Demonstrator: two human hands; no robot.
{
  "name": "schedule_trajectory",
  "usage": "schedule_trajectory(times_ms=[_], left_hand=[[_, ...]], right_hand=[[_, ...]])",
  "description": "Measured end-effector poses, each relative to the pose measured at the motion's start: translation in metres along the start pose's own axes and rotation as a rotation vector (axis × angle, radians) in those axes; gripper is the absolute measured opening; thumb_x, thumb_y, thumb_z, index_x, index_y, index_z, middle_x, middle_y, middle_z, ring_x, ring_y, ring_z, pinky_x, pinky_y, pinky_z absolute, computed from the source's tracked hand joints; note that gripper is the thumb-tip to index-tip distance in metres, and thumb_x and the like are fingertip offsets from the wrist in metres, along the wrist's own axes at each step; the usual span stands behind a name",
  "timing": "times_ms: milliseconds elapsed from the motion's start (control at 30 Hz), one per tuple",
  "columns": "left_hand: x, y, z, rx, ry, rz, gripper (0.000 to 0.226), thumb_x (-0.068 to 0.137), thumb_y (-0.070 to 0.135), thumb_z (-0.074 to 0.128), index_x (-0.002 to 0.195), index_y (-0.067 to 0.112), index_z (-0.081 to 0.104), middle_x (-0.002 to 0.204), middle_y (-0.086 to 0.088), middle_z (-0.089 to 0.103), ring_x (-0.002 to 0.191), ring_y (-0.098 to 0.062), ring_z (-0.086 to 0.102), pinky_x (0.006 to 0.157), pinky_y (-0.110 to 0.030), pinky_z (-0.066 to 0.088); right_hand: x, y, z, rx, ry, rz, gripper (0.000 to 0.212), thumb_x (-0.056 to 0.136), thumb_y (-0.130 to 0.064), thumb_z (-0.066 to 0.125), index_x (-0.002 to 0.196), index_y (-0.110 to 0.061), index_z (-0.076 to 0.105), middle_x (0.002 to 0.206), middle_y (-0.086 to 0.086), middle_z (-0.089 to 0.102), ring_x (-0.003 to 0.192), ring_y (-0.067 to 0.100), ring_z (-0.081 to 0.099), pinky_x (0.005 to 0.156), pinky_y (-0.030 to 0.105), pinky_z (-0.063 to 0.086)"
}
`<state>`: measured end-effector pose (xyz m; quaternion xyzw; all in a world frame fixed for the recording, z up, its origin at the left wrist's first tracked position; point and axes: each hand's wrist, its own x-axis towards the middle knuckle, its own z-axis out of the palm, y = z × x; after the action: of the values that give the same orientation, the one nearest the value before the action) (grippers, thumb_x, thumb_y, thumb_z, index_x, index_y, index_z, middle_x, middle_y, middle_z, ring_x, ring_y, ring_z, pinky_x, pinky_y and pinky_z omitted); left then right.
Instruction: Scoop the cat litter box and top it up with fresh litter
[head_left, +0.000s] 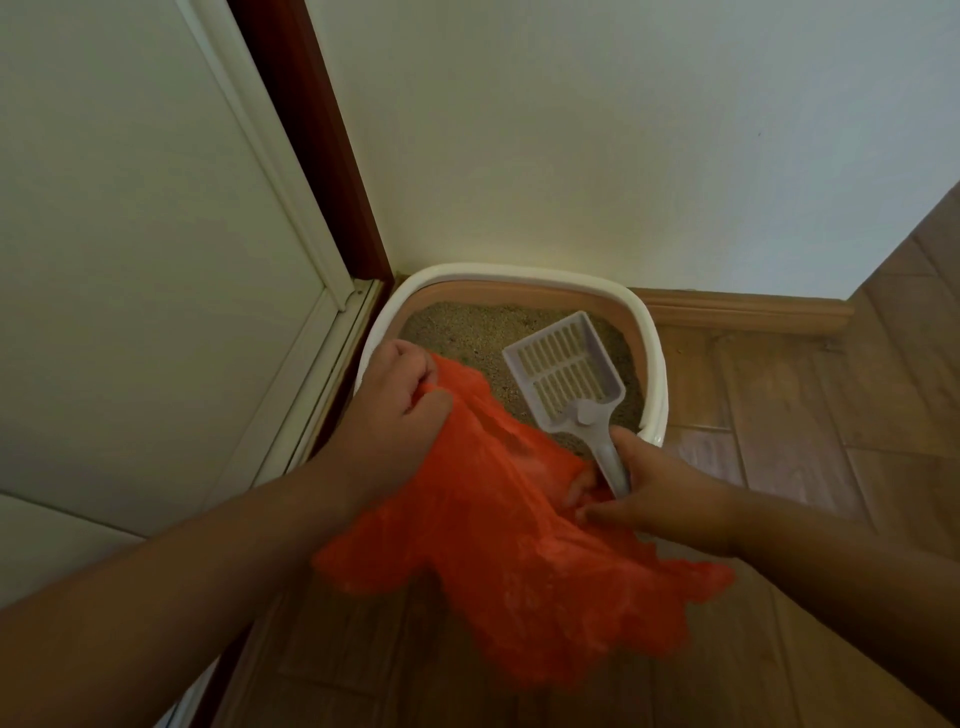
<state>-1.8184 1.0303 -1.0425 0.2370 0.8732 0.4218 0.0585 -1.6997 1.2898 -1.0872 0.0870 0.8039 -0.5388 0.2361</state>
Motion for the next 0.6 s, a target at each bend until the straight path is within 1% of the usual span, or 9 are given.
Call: schedule_trajectory(times_ms=[100, 133, 200, 233, 267, 333, 400, 467, 600], left_hand=[[0.0, -0.008, -0.003, 0.109, -0.177, -0.004, 0.05, 0.097, 0.057, 0.038, 0.074, 0.019, 0.061, 0.097, 0.008, 0.052, 0.085, -0.008, 0.054, 0.073, -0.028, 0.044], [-0.001, -0.01, -0.002, 0.203, -0.243, -0.033, 0.053, 0.099, 0.06, 0.042, 0.071, 0.02, 0.062, 0.094, 0.008, 0.053, 0.082, -0.008, 0.055, 0.071, -0.028, 0.045], [-0.001, -0.017, -0.001, 0.42, -0.382, -0.029, 0.035, 0.094, 0.051, 0.062, 0.072, 0.024, 0.062, 0.096, 0.01, 0.052, 0.083, -0.007, 0.055, 0.073, -0.027, 0.047], [-0.002, -0.02, 0.0, 0.475, -0.464, -0.031, 0.021, 0.088, 0.045, 0.072, 0.081, 0.027, 0.064, 0.101, 0.012, 0.05, 0.089, -0.007, 0.055, 0.077, -0.025, 0.049], [-0.003, -0.02, 0.0, 0.506, -0.561, -0.041, 0.021, 0.083, 0.04, 0.079, 0.097, 0.031, 0.066, 0.111, 0.014, 0.049, 0.098, -0.007, 0.055, 0.082, -0.024, 0.049], [-0.006, -0.022, 0.002, 0.572, -0.742, -0.073, 0.074, 0.079, 0.035, 0.083, 0.143, 0.036, 0.045, 0.137, 0.012, 0.038, 0.121, -0.012, 0.05, 0.093, -0.024, 0.049], [-0.01, -0.023, 0.004, 0.669, -0.841, -0.068, 0.109, 0.08, 0.033, 0.083, 0.16, 0.03, 0.009, 0.155, 0.004, 0.022, 0.134, -0.019, 0.043, 0.1, -0.026, 0.046], [-0.013, -0.027, 0.009, 0.693, -0.872, -0.029, 0.119, 0.08, 0.035, 0.084, 0.161, 0.028, -0.003, 0.161, 0.003, 0.014, 0.14, -0.022, 0.039, 0.105, -0.028, 0.044], [-0.016, -0.039, 0.016, 0.66, -0.904, -0.011, 0.117, 0.078, 0.038, 0.084, 0.161, 0.032, 0.003, 0.158, 0.006, 0.019, 0.139, -0.021, 0.04, 0.109, -0.036, 0.046]], right_hand=[[0.002, -0.005, -0.012, -0.227, 0.133, 0.079, 0.059, 0.084, -0.015, 0.08, 0.129, -0.032, 0.047, 0.103, -0.016, 0.062, 0.086, 0.002, 0.064, 0.062, 0.014, 0.055], [0.003, -0.005, -0.015, -0.282, 0.15, 0.096, 0.058, 0.086, -0.013, 0.078, 0.13, -0.033, 0.045, 0.103, -0.018, 0.058, 0.083, -0.002, 0.057, 0.057, 0.013, 0.05], [0.005, -0.003, -0.022, -0.334, 0.165, 0.128, 0.062, 0.088, -0.007, 0.073, 0.137, -0.028, 0.043, 0.108, -0.012, 0.056, 0.083, 0.0, 0.053, 0.059, 0.014, 0.045], [0.006, -0.001, -0.024, -0.342, 0.169, 0.139, 0.062, 0.088, -0.005, 0.072, 0.139, -0.027, 0.043, 0.111, -0.009, 0.057, 0.086, 0.003, 0.053, 0.063, 0.015, 0.045], [0.007, 0.001, -0.026, -0.351, 0.168, 0.147, 0.062, 0.088, -0.004, 0.07, 0.139, -0.027, 0.044, 0.112, -0.008, 0.058, 0.089, 0.005, 0.054, 0.067, 0.017, 0.047], [0.008, 0.004, -0.028, -0.38, 0.156, 0.159, 0.06, 0.087, -0.004, 0.069, 0.137, -0.028, 0.046, 0.112, -0.008, 0.06, 0.09, 0.005, 0.056, 0.078, 0.023, 0.051], [0.009, 0.005, -0.029, -0.388, 0.133, 0.166, 0.056, 0.087, -0.004, 0.069, 0.133, -0.028, 0.047, 0.108, -0.01, 0.06, 0.088, 0.003, 0.056, 0.08, 0.025, 0.051], [0.009, 0.006, -0.029, -0.385, 0.12, 0.15, 0.047, 0.088, -0.005, 0.068, 0.126, -0.027, 0.051, 0.101, -0.012, 0.061, 0.086, 0.004, 0.059, 0.074, 0.022, 0.052], [0.014, 0.011, -0.032, -0.48, 0.173, 0.092, 0.017, 0.09, -0.019, 0.068, 0.102, -0.024, 0.058, 0.094, -0.002, 0.064, 0.084, 0.012, 0.063, 0.077, 0.033, 0.055]])
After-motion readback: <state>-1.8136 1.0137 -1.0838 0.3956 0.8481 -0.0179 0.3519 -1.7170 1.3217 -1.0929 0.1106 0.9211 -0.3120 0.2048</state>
